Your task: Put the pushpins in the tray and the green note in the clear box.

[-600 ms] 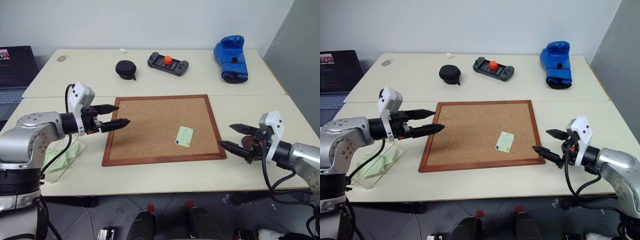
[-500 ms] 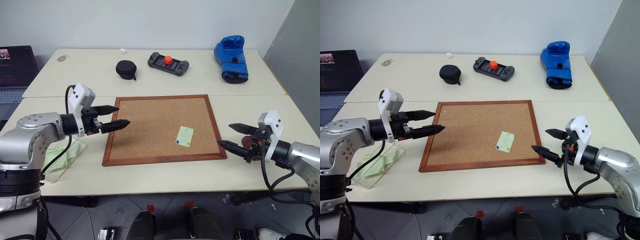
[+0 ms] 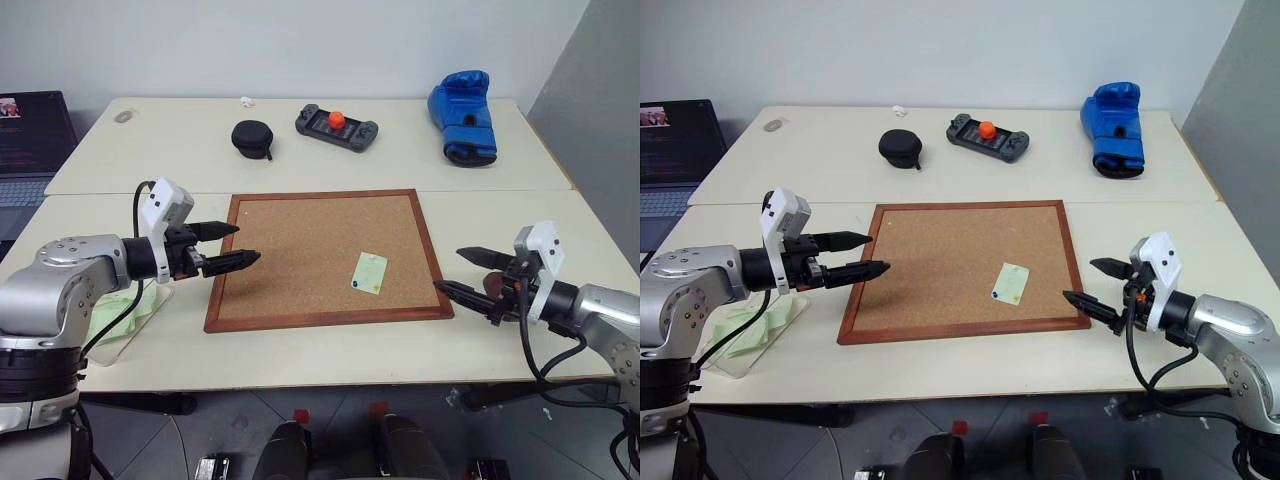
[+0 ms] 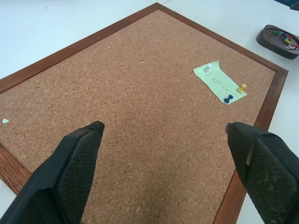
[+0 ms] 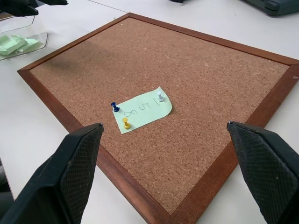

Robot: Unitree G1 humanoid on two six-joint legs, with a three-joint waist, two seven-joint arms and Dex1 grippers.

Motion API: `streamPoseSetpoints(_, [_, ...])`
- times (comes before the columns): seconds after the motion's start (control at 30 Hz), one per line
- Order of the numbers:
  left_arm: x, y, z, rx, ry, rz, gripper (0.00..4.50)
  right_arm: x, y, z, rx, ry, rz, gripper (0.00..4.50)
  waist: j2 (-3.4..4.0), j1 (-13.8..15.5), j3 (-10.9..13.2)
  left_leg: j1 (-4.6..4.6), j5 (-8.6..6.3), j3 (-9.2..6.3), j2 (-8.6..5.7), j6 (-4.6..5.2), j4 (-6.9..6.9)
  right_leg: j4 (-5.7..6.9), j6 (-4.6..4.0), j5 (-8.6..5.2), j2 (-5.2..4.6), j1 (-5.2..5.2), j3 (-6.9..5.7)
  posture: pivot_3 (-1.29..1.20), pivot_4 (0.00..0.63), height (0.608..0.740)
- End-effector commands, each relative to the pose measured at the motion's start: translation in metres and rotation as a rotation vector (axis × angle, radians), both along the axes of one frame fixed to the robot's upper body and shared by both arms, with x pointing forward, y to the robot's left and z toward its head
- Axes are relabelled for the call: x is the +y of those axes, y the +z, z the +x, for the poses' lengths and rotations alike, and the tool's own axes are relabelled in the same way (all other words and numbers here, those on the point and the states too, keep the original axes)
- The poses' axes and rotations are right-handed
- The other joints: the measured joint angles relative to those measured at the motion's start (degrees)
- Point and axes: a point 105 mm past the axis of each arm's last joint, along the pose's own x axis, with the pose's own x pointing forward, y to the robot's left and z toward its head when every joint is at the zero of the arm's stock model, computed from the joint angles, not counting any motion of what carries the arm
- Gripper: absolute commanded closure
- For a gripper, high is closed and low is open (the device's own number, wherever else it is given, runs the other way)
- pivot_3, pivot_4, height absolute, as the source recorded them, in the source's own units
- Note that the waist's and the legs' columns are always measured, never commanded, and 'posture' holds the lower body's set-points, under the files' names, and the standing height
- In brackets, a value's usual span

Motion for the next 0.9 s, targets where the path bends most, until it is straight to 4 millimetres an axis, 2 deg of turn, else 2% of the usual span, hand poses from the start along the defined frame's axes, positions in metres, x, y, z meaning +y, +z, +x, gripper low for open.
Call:
streamPoseSetpoints(0.03, [0.001,0.012,-0.002,-0.052,-0.021,0.015,0.06,0.001,0.007,-0.001,-0.045,0.009,-0.015,0.00,0.00,0.00,0.00,0.00,0.00,0.00,0.00,0.00,0.00,0.00,0.00,0.00,0.00,0.00,0.00,0.00,0.150,0.740])
streamPoseSetpoints(0.17, [-0.009,0.008,-0.001,-0.062,-0.054,-0.006,0.06,0.008,0.008,0.000,-0.089,0.034,-0.031,0.00,0.00,0.00,0.00,0.00,0.00,0.01,0.00,0.00,0.00,0.00,0.00,0.00,0.00,0.00,0.00,0.00,0.150,0.740])
streamPoseSetpoints(0.23, [-0.020,-0.002,0.000,-0.101,-0.102,0.028,0.33,0.018,0.008,0.003,-0.133,0.059,-0.039,0.00,0.00,0.02,0.00,0.01,0.00,0.01,0.00,0.00,0.00,0.01,0.00,0.00,0.00,0.00,0.00,0.00,0.150,0.740])
streamPoseSetpoints(0.57, [-0.077,-0.039,0.008,-0.158,-0.301,0.019,2.16,0.059,-0.008,0.024,-0.185,0.128,-0.016,0.00,-0.01,0.03,-0.01,0.03,0.01,0.04,-0.04,-0.01,0.02,0.03,-0.01,0.01,0.00,0.01,0.03,0.00,0.150,0.740])
streamPoseSetpoints(0.73, [-0.086,-0.048,0.019,-0.170,-0.309,0.029,2.96,0.065,-0.016,0.034,-0.185,0.114,-0.024,0.00,-0.01,-0.01,-0.01,0.02,0.01,0.03,-0.11,-0.01,0.05,0.05,-0.01,0.01,0.00,0.00,0.00,0.00,0.150,0.740])
streamPoseSetpoints(0.9, [-0.090,-0.048,0.024,-0.181,-0.314,0.015,3.94,0.069,-0.018,0.039,-0.192,0.106,-0.016,0.00,-0.01,-0.07,-0.02,0.03,0.01,0.04,-0.12,0.00,0.06,0.08,-0.01,0.02,0.00,0.00,0.02,0.00,0.150,0.740])
